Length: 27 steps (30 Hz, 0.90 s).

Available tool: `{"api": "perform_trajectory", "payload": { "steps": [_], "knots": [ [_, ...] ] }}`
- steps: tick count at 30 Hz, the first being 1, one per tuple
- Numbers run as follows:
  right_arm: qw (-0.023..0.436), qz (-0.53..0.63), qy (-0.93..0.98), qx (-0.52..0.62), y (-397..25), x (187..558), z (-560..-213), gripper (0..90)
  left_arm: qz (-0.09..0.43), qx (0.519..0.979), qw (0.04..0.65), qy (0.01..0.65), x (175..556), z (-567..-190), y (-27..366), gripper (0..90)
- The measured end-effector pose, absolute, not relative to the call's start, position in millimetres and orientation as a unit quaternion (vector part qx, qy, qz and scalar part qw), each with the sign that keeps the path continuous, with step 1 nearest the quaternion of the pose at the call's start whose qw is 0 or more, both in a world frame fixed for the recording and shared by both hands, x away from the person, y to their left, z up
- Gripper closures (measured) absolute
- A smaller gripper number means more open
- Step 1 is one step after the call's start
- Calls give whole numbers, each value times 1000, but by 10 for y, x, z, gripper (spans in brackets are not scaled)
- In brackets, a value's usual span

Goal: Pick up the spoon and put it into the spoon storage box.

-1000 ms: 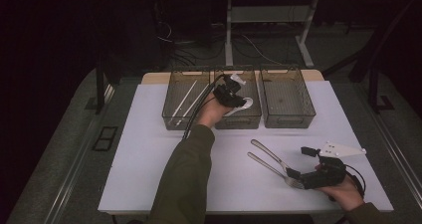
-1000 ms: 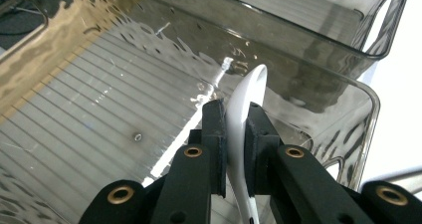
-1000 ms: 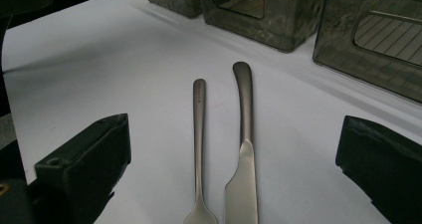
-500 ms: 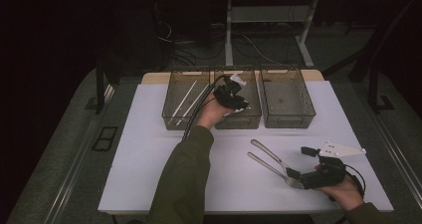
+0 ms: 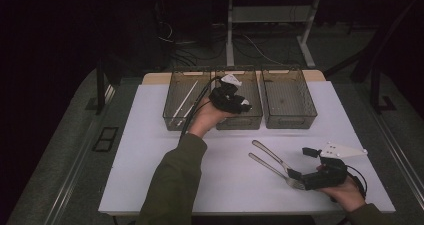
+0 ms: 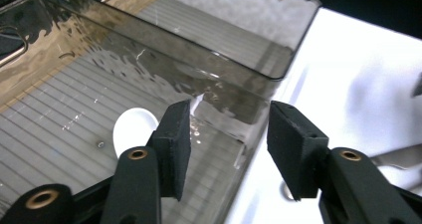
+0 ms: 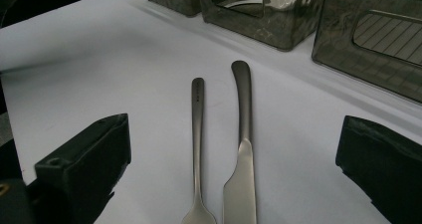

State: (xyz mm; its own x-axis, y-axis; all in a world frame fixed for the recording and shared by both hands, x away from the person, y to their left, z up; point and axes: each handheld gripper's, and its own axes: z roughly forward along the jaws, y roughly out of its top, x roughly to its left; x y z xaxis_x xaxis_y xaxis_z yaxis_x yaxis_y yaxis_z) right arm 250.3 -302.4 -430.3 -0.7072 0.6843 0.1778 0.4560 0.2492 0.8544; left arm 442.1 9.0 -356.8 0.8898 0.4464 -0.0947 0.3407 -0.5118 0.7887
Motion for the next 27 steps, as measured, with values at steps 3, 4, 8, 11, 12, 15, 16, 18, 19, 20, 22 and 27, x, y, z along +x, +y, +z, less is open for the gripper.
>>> {"api": "perform_trajectory", "payload": {
  "steps": [3,4,8,11,12,15,16,18,19,20,22,27],
  "knots": [
    [115,493,782,365,-3023,2504,-4303,9,61,864,447,225,4333,-3534,146,481],
    [115,492,782,365,-3023,2504,-4303,9,60,861,451,227,4304,-3528,165,473],
    [116,492,781,366,-3024,2505,-4304,9,54,854,465,227,4181,-3521,258,447],
    [116,492,782,365,-3025,2505,-4305,9,56,852,470,223,4077,-3533,339,422],
    [116,491,783,365,-3024,2506,-4306,9,56,851,472,224,4040,-3541,365,416],
    [116,490,783,365,-3024,2507,-4306,9,54,848,477,226,3941,-3583,444,394],
    [116,490,783,365,-3025,2507,-4307,9,56,849,474,224,3912,-3598,473,383],
    [117,489,784,365,-3023,2507,-4308,9,58,848,476,224,3850,-3634,524,366],
    [117,489,784,365,-3022,2506,-4308,9,57,846,479,225,3821,-3654,552,351],
    [117,489,783,365,-3021,2506,-4308,9,54,845,482,227,3789,-3672,577,329],
    [117,489,783,366,-3020,2507,-4308,9,57,844,482,229,3723,-3705,626,312],
    [117,489,784,366,-3021,2509,-4309,9,66,841,481,239,3554,-3771,757,254]
  ]
}}
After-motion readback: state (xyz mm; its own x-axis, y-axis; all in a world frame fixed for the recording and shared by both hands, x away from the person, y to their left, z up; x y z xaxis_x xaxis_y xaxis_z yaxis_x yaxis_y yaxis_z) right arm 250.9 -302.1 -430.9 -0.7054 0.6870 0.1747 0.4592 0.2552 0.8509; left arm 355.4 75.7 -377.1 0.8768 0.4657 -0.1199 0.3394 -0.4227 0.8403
